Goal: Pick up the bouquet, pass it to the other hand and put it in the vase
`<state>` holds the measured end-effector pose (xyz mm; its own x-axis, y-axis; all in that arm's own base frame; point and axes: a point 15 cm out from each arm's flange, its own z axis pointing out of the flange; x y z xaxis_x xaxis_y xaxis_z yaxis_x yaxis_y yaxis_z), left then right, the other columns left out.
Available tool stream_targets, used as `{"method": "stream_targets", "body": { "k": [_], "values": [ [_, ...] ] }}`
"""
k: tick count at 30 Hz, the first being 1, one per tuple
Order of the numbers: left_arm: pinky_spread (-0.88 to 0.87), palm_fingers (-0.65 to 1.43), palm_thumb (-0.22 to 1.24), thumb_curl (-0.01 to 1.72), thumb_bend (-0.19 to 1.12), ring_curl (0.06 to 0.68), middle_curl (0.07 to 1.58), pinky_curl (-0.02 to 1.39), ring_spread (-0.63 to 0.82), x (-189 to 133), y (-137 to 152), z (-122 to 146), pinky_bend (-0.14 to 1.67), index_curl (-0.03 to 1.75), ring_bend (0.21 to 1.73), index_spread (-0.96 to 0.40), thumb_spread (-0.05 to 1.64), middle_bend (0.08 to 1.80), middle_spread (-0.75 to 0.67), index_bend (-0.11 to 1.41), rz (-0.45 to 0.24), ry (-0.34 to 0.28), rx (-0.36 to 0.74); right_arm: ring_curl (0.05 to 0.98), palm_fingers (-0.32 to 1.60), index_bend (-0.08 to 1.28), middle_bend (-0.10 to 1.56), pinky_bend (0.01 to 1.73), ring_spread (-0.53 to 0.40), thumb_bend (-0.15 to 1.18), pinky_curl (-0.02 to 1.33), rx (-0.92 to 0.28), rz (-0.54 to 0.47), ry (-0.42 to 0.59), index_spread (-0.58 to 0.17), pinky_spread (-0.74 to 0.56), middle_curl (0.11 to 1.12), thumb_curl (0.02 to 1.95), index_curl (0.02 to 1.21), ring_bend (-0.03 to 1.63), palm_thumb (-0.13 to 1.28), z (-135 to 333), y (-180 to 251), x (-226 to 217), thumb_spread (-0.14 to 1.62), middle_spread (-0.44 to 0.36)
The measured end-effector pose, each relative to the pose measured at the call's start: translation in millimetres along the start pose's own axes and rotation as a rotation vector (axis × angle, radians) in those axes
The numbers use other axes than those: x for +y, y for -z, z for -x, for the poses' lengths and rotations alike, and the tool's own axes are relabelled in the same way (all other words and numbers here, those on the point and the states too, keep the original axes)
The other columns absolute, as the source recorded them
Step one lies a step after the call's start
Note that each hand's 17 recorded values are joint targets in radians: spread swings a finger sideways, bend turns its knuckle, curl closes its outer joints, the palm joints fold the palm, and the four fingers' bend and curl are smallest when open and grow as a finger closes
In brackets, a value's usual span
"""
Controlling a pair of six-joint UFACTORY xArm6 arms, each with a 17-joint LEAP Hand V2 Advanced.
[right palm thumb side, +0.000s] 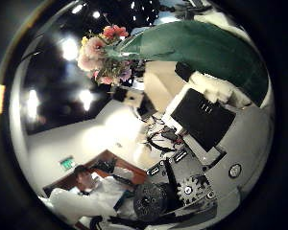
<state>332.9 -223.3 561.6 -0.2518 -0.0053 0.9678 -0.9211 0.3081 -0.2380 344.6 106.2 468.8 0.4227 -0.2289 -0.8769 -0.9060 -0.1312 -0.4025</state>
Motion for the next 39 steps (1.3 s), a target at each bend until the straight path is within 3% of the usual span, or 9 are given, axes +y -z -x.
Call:
{"method": "stream_targets", "body": {
  "k": [4, 8, 11, 15, 21, 24, 31, 35, 39],
  "values": [
    [0.48, 0.29, 0.26, 0.32, -0.03, 0.224, 0.42, 0.30, 0.47, 2.4, -1.8, -6.5, 0.23, 0.27, 0.61, 0.18, 0.93, 0.44, 0.22, 0.14, 0.021, 0.012, 0.054, 0.764, 1.13, 1.23, 1.39, 1.21, -0.207, 0.03, 0.96, 0.015, 0.055, 0.003, -0.204, -0.21, 0.78, 1.20, 0.80, 1.42, 1.17, -6.3, -25.1, 2.9, 0.87, -0.114],
    [0.27, 0.69, 0.32, 0.33, -0.01, 0.245, 0.52, 0.30, 0.16, -0.4, -5.5, -7.9, 0.22, 0.31, 0.72, 0.07, 0.94, 0.70, 0.02, 0.22, 0.011, 0.029, 0.107, 0.765, 1.13, 1.23, 1.39, 1.21, -0.207, 0.02, 0.98, 0.032, 0.060, -0.016, -0.203, -0.22, 0.77, 1.21, 0.79, 1.42, 1.17, -18.8, -32.7, 5.4, 0.88, -0.114],
    [0.01, 1.07, 0.52, 0.37, 0.06, 0.312, 0.58, 0.37, -0.15, -9.1, 2.5, -9.6, 0.46, 0.32, 0.95, -0.05, 0.98, 0.78, -0.12, 0.19, -0.042, 0.065, 0.188, 0.766, 1.13, 1.23, 1.40, 1.21, -0.208, 0.02, 0.99, 0.041, 0.079, -0.029, -0.203, -0.21, 0.77, 1.22, 0.79, 1.42, 1.17, -25.9, -41.4, 10.5, 0.88, -0.114],
    [-0.22, 1.29, 0.80, 0.45, 0.15, 0.447, 0.71, 0.56, -0.33, -18.1, 10.1, -4.9, 0.89, 0.40, 1.22, -0.21, 0.96, 0.86, -0.26, 0.35, -0.090, 0.101, 0.217, 0.770, 1.12, 1.23, 1.40, 1.20, -0.210, 0.01, 1.00, 0.068, 0.090, -0.047, -0.203, -0.21, 0.77, 1.22, 0.79, 1.41, 1.17, -34.0, -40.9, 13.7, 0.89, -0.114],
    [-0.40, 1.17, 0.94, 0.54, 0.17, 0.531, 0.84, 0.71, -0.40, -23.4, 20.9, -3.0, 1.18, 0.59, 1.40, -0.42, 0.98, 1.03, -0.40, 0.67, -0.138, 0.081, 0.215, 0.774, 1.10, 1.23, 1.39, 1.20, -0.215, -0.04, 1.00, 0.064, 0.071, -0.061, -0.202, -0.22, 0.77, 1.16, 0.79, 1.40, 1.08, -39.4, -41.9, 11.3, 0.91, -0.121],
    [-0.44, 1.11, 0.98, 0.58, 0.18, 0.557, 0.88, 0.76, -0.41, -24.5, 32.2, -7.9, 1.24, 0.67, 1.46, -0.49, 0.99, 1.08, -0.44, 0.76, -0.166, 0.050, 0.195, 0.738, 1.05, 1.13, 1.32, 1.15, -0.211, -0.05, 0.95, 0.050, 0.068, -0.098, -0.211, -0.26, 0.74, 1.05, 0.77, 1.35, 0.96, -49.3, -44.6, 19.7, 0.95, -0.123],
    [-0.49, 1.02, 1.00, 0.63, 0.16, 0.587, 0.94, 0.83, -0.40, -31.9, 81.7, -45.8, 1.29, 0.82, 1.52, -0.59, 1.03, 1.14, -0.49, 0.82, -0.288, -0.116, 0.062, 0.657, 0.55, 0.53, 1.06, 1.14, -0.216, -0.04, 0.82, 0.069, -0.045, -0.173, -0.299, -0.43, 0.65, 0.83, 0.63, 1.30, 0.83, -75.3, -6.4, 21.3, 1.03, -0.135],
    [-0.51, 0.99, 1.00, 0.67, 0.14, 0.594, 0.97, 0.86, -0.40, -35.3, 124.5, -70.8, 1.30, 0.90, 1.55, -0.63, 1.04, 1.16, -0.51, 0.82, -0.382, -0.202, -0.035, 0.603, 0.23, 0.44, 0.87, 1.04, -0.205, -0.03, 0.80, 0.071, -0.065, -0.187, -0.355, -0.33, 0.59, 0.75, 0.56, 1.20, 0.81, -80.8, 0.8, 23.1, 1.04, -0.124],
    [-0.52, 0.98, 1.01, 0.69, 0.12, 0.597, 0.99, 0.89, -0.40, -32.8, 165.7, -83.7, 1.31, 0.97, 1.57, -0.66, 1.05, 1.17, -0.52, 0.81, -0.477, -0.250, -0.109, 0.538, 0.11, 0.43, 0.73, 0.98, -0.158, -0.03, 0.77, 0.067, -0.067, -0.191, -0.385, -0.15, 0.52, 0.69, 0.52, 1.07, 0.80, -83.4, 1.4, 23.6, 1.03, -0.091]
  ]
}}
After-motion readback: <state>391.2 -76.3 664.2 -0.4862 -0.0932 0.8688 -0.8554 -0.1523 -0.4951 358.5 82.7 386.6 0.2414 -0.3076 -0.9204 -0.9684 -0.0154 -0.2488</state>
